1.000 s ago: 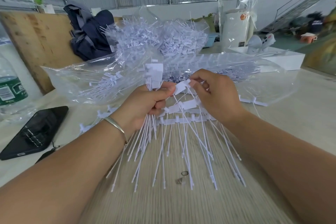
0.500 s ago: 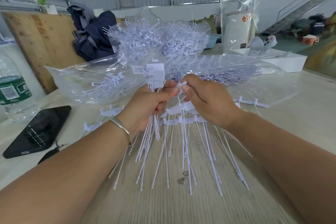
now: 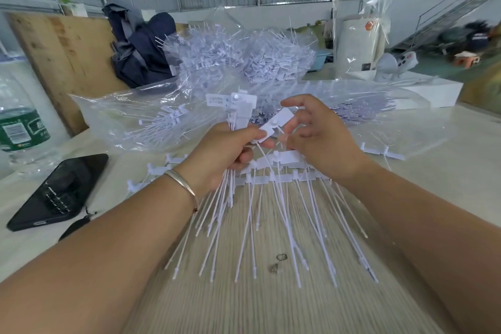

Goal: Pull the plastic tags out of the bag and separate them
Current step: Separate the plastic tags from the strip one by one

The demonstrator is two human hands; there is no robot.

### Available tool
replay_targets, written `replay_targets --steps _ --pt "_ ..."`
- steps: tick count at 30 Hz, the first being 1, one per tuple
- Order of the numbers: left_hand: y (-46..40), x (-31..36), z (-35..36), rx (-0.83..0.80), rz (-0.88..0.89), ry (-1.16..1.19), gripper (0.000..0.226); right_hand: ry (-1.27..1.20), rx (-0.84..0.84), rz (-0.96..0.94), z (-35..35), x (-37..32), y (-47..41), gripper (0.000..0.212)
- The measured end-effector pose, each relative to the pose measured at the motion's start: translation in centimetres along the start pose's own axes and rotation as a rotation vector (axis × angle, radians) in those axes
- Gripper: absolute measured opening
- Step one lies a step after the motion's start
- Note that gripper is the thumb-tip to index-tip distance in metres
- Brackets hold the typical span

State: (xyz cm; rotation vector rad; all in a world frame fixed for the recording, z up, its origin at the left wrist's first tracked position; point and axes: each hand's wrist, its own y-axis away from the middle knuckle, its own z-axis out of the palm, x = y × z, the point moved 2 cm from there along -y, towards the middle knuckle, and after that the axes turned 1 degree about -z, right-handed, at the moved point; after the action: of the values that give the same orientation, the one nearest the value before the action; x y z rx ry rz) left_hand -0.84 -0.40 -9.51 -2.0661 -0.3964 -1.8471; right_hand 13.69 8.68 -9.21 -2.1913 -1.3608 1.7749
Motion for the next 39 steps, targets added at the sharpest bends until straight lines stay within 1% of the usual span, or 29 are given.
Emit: replay_targets --steps 1,4,7,9,12,14,16,19,22,25,26,29,31,33,35,39 --pt "0.0 0.0 0.0 -0.013 0.005 -0.008 0.011 -0.01 -0.005 0.006 0.0 0.1 0.0 0.044" --pt "0.1 0.0 0.0 -0.026 0.029 -0.027 0.017 -0.034 -0.016 0.007 0.1 0.3 0.0 0.037" --pt "0.1 0.0 0.2 -0.028 0.017 -0.011 0.016 0.019 -0.019 -0.024 0.1 0.2 0.0 0.027" --pt "0.1 0.1 0.3 -0.013 -0.01 -0.011 0.013 0.113 -0.005 -0.064 0.3 0.2 -0.1 0.022" --pt "0.3 0.6 -0.1 0.015 -0.031 -0.076 0.016 0.37 0.0 -0.136 0.7 0.1 0.0 0.016" --pt "0.4 0.8 -0.3 0.034 -0.06 -0.141 0.022 0.527 -0.01 -0.197 0.8 -0.4 0.1 0.016" --pt "0.6 1.0 -0.4 0.045 -0.075 -0.202 0.023 0.619 -0.044 -0.242 0.9 -0.9 0.3 0.016" --pt "0.8 1.2 -0.3 0.042 -0.068 -0.249 0.017 0.647 -0.108 -0.283 0.9 -0.8 0.3 0.017" --pt "1.0 1.4 -0.2 0.067 -0.039 -0.295 0.019 0.656 -0.146 -0.326 0.8 -0.7 0.3 0.019" --pt "0.7 1.6 0.0 0.135 0.011 -0.396 0.026 0.831 -0.161 -0.406 1.0 -0.8 0.3 0.022" --pt "0.7 1.6 -0.1 0.142 0.003 -0.407 0.027 0.856 -0.171 -0.42 1.1 -0.8 0.2 0.023" --pt "0.7 1.3 -0.3 0.088 -0.115 -0.311 0.018 0.812 -0.218 -0.422 1.1 -0.8 0.2 0.023" --pt "0.7 0.9 -0.5 0.049 -0.165 -0.224 0.021 0.784 -0.229 -0.425 1.3 -0.7 0.3 0.025" --pt "0.6 0.6 -0.5 0.028 -0.17 -0.211 0.028 0.76 -0.205 -0.437 1.2 -0.5 0.4 0.024" --pt "0.5 0.5 -0.3 0.005 -0.156 -0.219 0.028 0.739 -0.203 -0.426 1.0 -0.4 0.3 0.024" --pt "0.5 0.4 0.0 0.001 -0.117 -0.24 0.009 0.765 -0.203 -0.442 0.6 -0.3 0.3 0.025"
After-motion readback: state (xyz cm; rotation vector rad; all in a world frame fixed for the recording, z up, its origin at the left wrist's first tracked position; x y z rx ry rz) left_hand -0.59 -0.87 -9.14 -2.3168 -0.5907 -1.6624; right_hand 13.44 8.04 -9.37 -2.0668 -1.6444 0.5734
